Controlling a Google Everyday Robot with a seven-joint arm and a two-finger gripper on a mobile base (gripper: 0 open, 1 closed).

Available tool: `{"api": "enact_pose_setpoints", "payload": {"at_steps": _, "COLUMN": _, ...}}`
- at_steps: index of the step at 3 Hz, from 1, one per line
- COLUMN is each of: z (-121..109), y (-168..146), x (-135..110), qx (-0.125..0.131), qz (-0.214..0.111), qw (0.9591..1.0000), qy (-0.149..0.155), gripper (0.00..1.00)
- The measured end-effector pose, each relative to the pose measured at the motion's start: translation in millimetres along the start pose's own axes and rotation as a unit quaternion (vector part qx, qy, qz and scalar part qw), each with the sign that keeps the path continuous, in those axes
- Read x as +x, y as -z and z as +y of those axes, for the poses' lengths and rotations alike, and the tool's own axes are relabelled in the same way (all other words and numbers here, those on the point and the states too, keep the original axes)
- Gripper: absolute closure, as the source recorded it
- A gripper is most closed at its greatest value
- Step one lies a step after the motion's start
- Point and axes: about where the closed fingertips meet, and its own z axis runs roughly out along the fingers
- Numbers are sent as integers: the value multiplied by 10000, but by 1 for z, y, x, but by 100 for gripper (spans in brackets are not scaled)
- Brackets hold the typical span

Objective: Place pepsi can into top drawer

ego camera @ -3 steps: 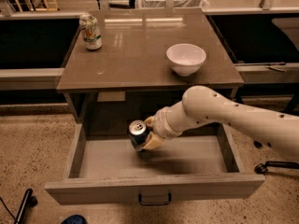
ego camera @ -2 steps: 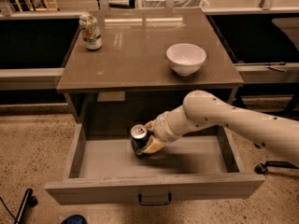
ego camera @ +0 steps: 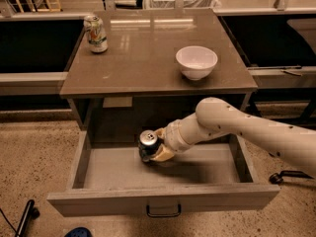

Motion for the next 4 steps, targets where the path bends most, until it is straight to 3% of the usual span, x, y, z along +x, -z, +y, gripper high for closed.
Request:
{"api": "enact_pose_setpoints", "payload": {"at_steps": 1, "z": 0, "y": 0, "x": 0, "qx": -2, "qz": -2, "qw": 10000, "qy": 1, "gripper": 4}}
{"api": "enact_pose_setpoints", "payload": {"at_steps": 2, "z": -2, "y": 24, "x": -7, "qx": 9, "qz": -65, "qw": 9999, "qy": 144, "gripper": 0}}
{"api": "enact_pose_setpoints", "payload": {"at_steps": 3, "z": 2, "y": 64, "x": -18, "qx": 13, "qz": -396, "qw": 9985, "qy": 370, "gripper": 0}}
{"api": "enact_pose_setpoints", "payload": {"at_steps": 4, "z": 3, "y": 59, "x": -17, "qx": -21, "qz": -366, "qw": 9986, "qy": 369, "gripper": 0}}
